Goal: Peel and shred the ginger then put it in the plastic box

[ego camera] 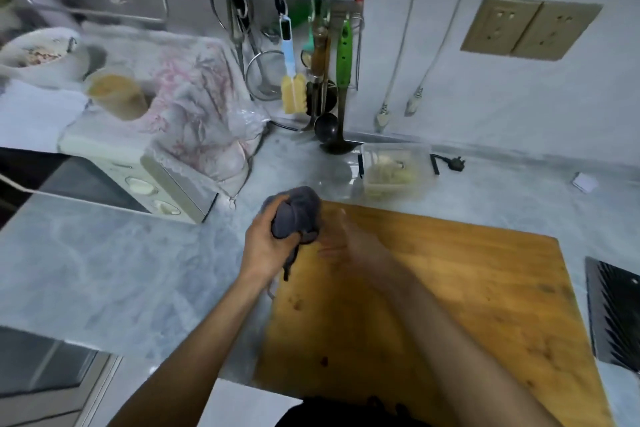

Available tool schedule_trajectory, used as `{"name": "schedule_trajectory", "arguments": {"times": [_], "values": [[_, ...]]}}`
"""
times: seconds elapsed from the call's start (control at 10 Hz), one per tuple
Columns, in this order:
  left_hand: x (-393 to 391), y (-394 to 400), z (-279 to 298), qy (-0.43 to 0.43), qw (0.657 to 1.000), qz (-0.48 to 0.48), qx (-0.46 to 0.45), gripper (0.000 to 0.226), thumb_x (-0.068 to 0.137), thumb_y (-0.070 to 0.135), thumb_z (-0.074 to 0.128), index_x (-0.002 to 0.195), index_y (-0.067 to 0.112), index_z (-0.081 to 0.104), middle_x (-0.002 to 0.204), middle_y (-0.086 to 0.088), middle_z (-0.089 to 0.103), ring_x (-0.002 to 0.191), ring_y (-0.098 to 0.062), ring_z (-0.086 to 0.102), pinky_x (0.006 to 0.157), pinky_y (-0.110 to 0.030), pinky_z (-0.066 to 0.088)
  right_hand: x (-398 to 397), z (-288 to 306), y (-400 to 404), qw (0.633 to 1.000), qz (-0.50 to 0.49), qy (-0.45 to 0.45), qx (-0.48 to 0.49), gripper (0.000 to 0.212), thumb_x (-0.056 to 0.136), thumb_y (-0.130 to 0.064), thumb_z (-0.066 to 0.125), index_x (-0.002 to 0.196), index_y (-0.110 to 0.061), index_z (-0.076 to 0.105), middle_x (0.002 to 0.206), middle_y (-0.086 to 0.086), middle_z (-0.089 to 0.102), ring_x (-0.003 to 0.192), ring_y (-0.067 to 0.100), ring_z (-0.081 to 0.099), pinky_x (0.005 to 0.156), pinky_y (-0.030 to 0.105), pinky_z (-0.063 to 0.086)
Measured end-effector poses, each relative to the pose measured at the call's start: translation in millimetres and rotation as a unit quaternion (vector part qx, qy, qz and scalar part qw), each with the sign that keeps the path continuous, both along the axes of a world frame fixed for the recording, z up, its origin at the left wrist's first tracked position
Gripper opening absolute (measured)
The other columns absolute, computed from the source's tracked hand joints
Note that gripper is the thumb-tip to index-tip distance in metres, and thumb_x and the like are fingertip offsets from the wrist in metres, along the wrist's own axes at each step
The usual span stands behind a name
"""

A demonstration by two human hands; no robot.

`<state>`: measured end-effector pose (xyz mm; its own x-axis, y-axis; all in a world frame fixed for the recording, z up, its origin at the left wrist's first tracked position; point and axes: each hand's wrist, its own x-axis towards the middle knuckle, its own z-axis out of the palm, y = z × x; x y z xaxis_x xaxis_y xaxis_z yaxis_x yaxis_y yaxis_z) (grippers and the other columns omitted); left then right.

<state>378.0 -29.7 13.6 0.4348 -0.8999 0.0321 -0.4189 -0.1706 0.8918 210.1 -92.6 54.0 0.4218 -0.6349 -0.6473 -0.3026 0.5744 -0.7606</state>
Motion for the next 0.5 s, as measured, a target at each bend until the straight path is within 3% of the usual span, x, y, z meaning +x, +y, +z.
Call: {"name": "schedule_trajectory", "arguments": {"times": [0.1,0.2,0.3,0.4,0.5], "values": [[43.2,-39.0,1.0,-0.122,0.991,0.022,0.057,0.076,0.076,0.008,0.070,0.145,0.027,0.045,0.141,-0.010,0.050,0.118,-0.030,0.056,0.091,-0.030,0.048,1.1,-8.9,-10.5,0.995,-0.016,0.068,-0.073,0.047,0.095,-0.065,0.043,0.106,-0.029,0.071,0.111,0.001,0.073,0.100,0.023,0.070,0.092,0.045,0.056],[69.7,-73.6,0.5,-0.294,0.948,0.017,0.117,0.076,0.087,0.022,0.064,0.153,0.033,0.028,0.148,-0.016,0.035,0.116,-0.039,0.053,0.081,-0.046,0.053,4.0,-11.3,-19.1,0.991,-0.043,0.098,-0.082,0.038,0.096,-0.051,0.051,0.099,-0.021,0.073,0.100,0.005,0.076,0.089,0.020,0.072,0.085,0.040,0.058],[87.3,-99.8,-17.8,-0.363,0.892,-0.097,0.251,0.083,0.090,0.037,0.062,0.156,0.031,0.012,0.156,-0.018,0.021,0.136,-0.041,0.034,0.095,-0.050,0.048,5.2,-9.6,-21.8,0.990,-0.060,0.085,-0.096,0.024,0.102,-0.031,0.051,0.104,-0.016,0.069,0.098,0.008,0.074,0.088,0.021,0.070,0.078,0.036,0.054],[101.0,-110.5,-40.7,-0.348,0.862,-0.193,0.313,0.085,0.083,0.054,0.051,0.155,0.032,0.013,0.153,-0.018,0.034,0.134,-0.042,0.039,0.106,-0.048,0.042,4.5,-9.5,-20.4,0.985,-0.041,0.096,-0.136,0.011,0.101,-0.026,0.056,0.105,-0.020,0.064,0.104,0.005,0.071,0.095,0.023,0.071,0.075,0.030,0.057],[89.7,-98.1,-20.6,-0.294,0.931,-0.121,0.181,0.059,0.091,0.033,0.055,0.148,0.021,0.042,0.149,-0.015,0.042,0.130,-0.036,0.045,0.102,-0.039,0.044,1.1,-1.6,-18.2,0.972,-0.014,0.125,-0.200,0.017,0.098,-0.017,0.060,0.083,-0.021,0.066,0.090,0.007,0.071,0.086,0.022,0.070,0.075,0.034,0.057]]}}
